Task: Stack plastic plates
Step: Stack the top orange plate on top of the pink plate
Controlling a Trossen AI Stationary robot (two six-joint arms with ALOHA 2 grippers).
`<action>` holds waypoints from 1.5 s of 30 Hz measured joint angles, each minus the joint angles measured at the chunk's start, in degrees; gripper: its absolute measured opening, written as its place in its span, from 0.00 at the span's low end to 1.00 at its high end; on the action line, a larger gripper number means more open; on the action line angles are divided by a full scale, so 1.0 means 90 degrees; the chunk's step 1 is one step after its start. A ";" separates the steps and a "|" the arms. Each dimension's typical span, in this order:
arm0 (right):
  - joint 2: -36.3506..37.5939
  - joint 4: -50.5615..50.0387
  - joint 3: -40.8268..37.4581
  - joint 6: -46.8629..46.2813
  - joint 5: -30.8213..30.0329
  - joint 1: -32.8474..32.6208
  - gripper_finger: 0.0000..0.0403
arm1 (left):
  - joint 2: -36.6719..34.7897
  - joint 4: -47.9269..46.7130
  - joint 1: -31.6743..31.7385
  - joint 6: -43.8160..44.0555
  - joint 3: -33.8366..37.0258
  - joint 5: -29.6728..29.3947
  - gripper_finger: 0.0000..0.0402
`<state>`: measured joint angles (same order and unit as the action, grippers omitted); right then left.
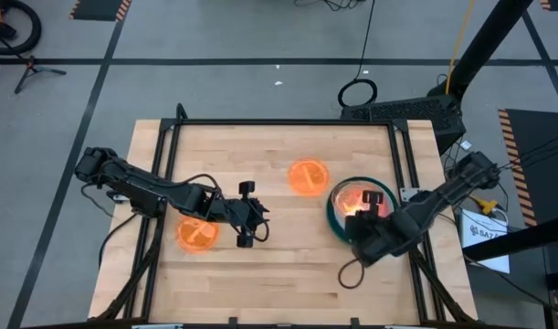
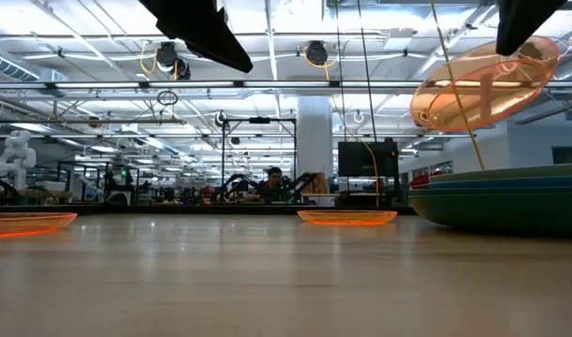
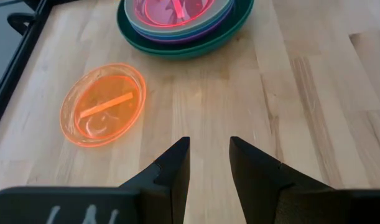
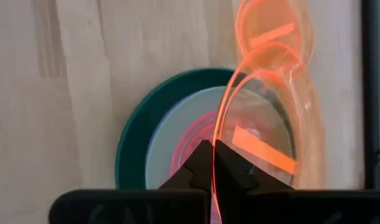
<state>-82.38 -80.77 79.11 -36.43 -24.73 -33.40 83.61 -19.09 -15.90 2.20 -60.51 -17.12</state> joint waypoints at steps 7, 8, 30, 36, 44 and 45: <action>0.0435 0.0235 -0.0557 -0.0360 -0.0745 -0.0638 0.00 | 0.0000 0.0005 0.0000 -0.0034 0.0000 0.0000 0.30; 0.0556 0.0276 -0.0718 -0.0484 -0.0775 -0.0694 0.00 | 0.0000 0.0005 0.0000 -0.0039 0.0000 0.0000 0.30; 0.1905 0.2263 -0.3616 -0.1467 -0.0905 -0.0885 0.07 | 0.0000 0.0012 0.0000 -0.0049 0.0000 0.0000 0.30; 0.1905 0.2239 -0.3616 -0.1891 -0.0897 -0.0885 0.17 | 0.0000 0.0012 0.0000 -0.0049 0.0000 0.0000 0.30; 0.1904 0.2237 -0.3616 -0.2212 -0.0894 -0.0885 0.31 | 0.0000 0.0029 0.0000 -0.0019 0.0000 0.0000 0.30; 0.1902 0.2237 -0.3616 -0.2212 -0.0894 -0.0885 0.32 | 0.0000 0.0050 0.0000 -0.0019 0.0000 0.0000 0.30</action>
<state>-65.25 -60.64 46.57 -56.34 -32.77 -41.36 83.61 -18.64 -15.90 2.02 -60.51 -17.12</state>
